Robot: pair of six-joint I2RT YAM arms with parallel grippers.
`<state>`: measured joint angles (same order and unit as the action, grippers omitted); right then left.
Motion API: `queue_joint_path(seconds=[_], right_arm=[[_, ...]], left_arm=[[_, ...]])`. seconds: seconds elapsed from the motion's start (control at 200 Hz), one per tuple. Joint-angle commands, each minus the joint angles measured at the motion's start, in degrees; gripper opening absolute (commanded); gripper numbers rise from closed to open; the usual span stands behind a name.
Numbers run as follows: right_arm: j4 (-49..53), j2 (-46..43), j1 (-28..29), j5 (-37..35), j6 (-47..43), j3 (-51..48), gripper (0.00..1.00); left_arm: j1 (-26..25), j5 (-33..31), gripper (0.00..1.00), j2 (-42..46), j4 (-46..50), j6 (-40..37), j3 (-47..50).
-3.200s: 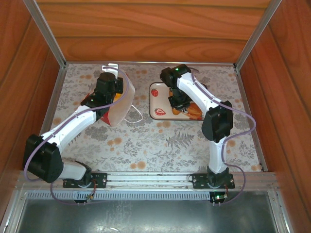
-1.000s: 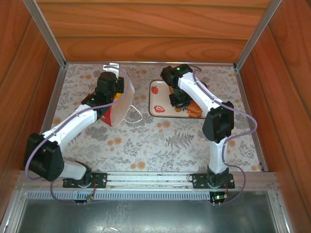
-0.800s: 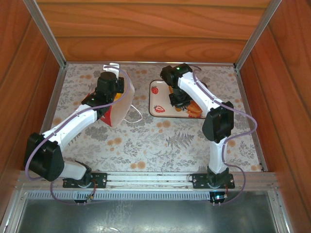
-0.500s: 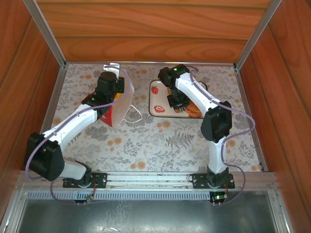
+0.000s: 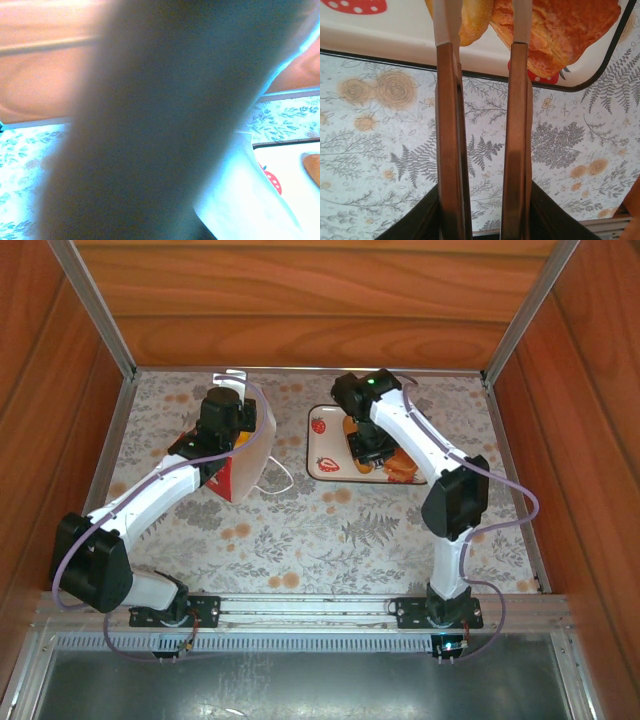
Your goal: Take the fake bread out of the paper bag
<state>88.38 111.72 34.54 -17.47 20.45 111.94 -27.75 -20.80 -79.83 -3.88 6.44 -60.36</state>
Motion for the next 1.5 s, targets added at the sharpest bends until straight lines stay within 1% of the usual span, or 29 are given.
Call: queue_joint_path(seconds=[0.0,0.115,0.215,0.315,0.42,0.47,0.64,0.89,0.905,0.935,1.244,1.334,1.404,1.494], right_arm=[[0.0,-3.6,0.5,2.4,0.7,0.1,0.36],[-2.6,-6.5,0.6,5.7,0.4,0.0,0.34],[-5.3,-9.1,0.9,11.0,0.0,-0.1,0.33],[-9.7,-12.6,2.3,16.6,-0.2,-0.8,0.28],[-16.3,-16.1,4.8,23.5,0.5,-2.7,0.29],[-19.1,-19.1,5.9,26.6,1.5,-3.3,0.30],[-26.3,-20.8,9.5,32.6,5.0,-5.6,0.30],[-31.1,-16.9,13.6,34.1,7.7,-8.4,0.29],[-31.5,-15.2,13.8,34.2,7.8,-8.5,0.29],[-32.2,-14.3,14.2,34.5,8.1,-8.7,0.29],[-36.4,-6.9,15.4,34.7,10.6,-9.2,0.29],[-36.2,-5.3,15.5,32.1,11.4,-8.9,0.31],[-36.2,-4.3,15.5,30.0,11.9,-8.8,0.34],[-36.6,-3.3,15.5,29.2,12.8,-8.9,0.37]], left_arm=[[0.5,1.1,0.00,0.4,-0.5,1.0,-1.9],[0.5,2.0,0.00,0.0,-0.4,0.6,-2.4],[0.5,2.9,0.00,-0.3,-0.4,0.0,-2.4],[0.5,3.4,0.00,-0.5,-0.4,-1.3,-2.4],[0.8,5.5,0.00,-0.8,-0.4,-2.7,-2.3],[0.8,6.3,0.00,-0.9,-0.4,-3.0,-2.2],[0.9,7.7,0.00,-1.5,-0.1,-3.7,-2.5],[0.9,10.4,0.00,-3.3,0.0,-3.5,-3.3],[0.9,10.5,0.00,-3.2,0.0,-3.4,-3.3],[0.9,10.8,0.00,-3.4,0.0,-3.4,-3.2],[0.9,15.7,0.00,-0.7,-0.1,-6.6,0.0],[0.9,16.9,0.00,0.5,-0.1,-8.1,1.6],[0.9,17.7,0.00,1.4,-0.1,-8.7,2.8],[0.9,18.4,0.00,2.0,-0.1,-9.3,3.9]])
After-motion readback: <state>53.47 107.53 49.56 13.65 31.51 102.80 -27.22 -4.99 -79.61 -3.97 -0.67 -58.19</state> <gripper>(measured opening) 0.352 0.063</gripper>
